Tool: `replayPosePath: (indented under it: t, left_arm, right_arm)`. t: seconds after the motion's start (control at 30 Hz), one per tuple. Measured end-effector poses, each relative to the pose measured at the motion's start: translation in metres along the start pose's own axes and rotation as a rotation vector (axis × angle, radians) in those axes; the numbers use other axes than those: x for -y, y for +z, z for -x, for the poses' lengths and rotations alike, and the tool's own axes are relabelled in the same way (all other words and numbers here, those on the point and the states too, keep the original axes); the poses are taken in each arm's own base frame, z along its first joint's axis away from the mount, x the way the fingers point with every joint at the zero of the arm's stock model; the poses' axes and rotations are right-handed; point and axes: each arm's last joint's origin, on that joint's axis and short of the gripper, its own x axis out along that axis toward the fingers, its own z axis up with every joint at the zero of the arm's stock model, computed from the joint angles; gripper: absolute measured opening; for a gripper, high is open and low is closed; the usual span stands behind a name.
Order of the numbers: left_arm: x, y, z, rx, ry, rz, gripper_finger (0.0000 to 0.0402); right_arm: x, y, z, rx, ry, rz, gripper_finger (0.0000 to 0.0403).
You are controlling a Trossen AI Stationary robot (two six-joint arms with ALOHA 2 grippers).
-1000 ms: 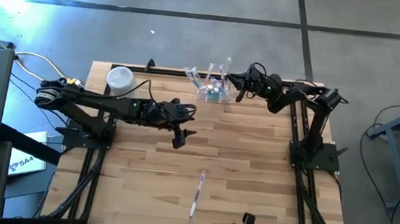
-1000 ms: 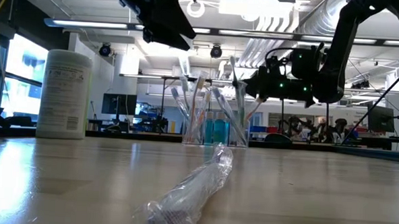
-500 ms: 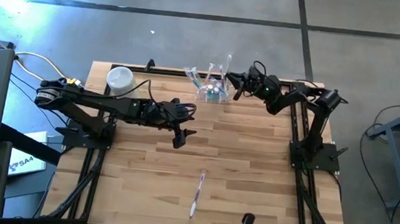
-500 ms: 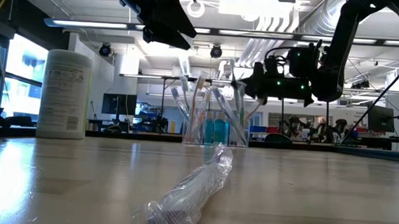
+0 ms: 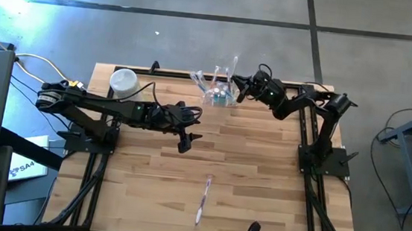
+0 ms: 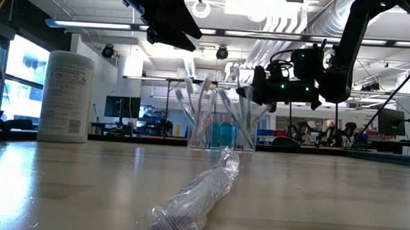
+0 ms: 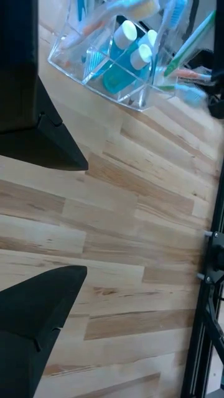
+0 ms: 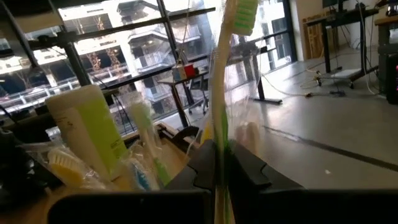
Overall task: Pick & Place toothbrushing station
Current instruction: Put the green toothbrush into the transparent organizer
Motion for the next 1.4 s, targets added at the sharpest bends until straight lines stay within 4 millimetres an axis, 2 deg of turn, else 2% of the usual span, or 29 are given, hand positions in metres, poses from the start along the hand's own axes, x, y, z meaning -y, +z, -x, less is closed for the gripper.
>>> replayPosePath:
  t: [0.17, 0.4, 0.73, 0.9, 1.17, 1.4]
  left_arm:
    - [0.0, 0.0, 0.0, -0.001, -0.004, -0.012, 0.026]
    - [0.001, 0.0, 0.0, -0.004, -0.018, -0.019, 0.026]
    - [0.001, 0.0, 0.0, -0.004, -0.019, -0.023, 0.026]
    - [0.001, 0.0, 0.0, -0.003, -0.019, -0.023, 0.026]
    - [0.001, 0.0, 0.0, -0.003, -0.018, -0.023, 0.026]
    - [0.001, 0.0, 0.0, -0.003, -0.018, -0.027, 0.026]
  right_arm:
    - [-0.012, -0.011, -0.003, -0.05, -0.044, 0.021, 0.001]
    - [-0.026, -0.015, -0.005, -0.038, -0.139, 0.117, 0.001]
    - [-0.023, -0.015, -0.005, -0.038, -0.244, 0.197, 0.001]
    - [-0.022, -0.02, -0.005, -0.084, -0.254, 0.202, 0.0011]
    - [-0.021, -0.022, -0.004, -0.108, -0.263, 0.222, 0.0041]
    - [-0.022, -0.023, -0.004, -0.131, -0.26, 0.262, 0.0041]
